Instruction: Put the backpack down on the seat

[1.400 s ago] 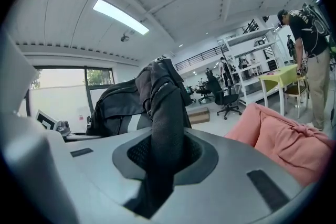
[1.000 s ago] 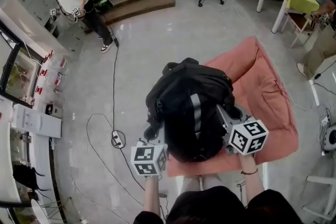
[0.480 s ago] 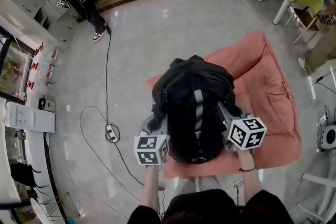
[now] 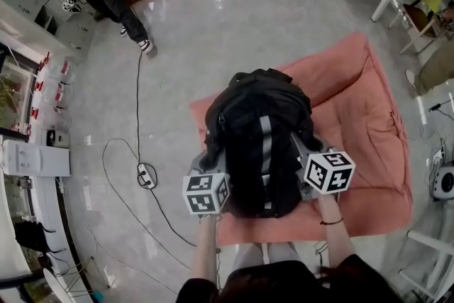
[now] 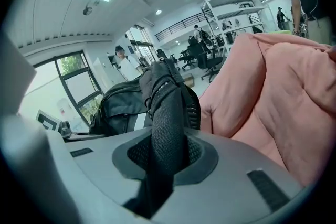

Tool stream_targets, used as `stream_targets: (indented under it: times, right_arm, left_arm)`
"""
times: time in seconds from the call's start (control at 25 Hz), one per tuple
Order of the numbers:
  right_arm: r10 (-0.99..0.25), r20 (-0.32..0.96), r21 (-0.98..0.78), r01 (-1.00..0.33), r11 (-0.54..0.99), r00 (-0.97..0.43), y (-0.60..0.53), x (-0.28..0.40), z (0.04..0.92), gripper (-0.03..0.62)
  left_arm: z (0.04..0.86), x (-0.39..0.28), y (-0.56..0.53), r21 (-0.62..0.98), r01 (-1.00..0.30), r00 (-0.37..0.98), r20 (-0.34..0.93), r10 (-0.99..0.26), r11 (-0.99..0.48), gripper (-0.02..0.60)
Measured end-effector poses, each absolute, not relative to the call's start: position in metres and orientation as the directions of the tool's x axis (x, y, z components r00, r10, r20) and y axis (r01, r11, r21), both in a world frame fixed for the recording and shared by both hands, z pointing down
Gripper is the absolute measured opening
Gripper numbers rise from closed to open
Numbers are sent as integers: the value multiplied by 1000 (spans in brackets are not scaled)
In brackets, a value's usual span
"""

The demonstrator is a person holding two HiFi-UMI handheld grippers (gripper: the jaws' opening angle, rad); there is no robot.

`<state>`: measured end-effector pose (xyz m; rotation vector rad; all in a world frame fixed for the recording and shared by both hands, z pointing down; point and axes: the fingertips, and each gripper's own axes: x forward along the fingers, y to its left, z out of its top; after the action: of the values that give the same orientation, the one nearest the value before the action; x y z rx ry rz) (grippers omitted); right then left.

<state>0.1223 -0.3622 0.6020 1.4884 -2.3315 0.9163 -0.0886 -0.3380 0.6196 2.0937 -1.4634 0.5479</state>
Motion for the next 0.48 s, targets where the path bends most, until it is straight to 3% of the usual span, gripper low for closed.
stream_targets:
  times: [0.48]
  right_arm:
    - [-732,531,-351,-897,268,-427,-407,112,641,63]
  left_arm:
    - [663,-99,-381,176,-958,288,628,-723,-228,41]
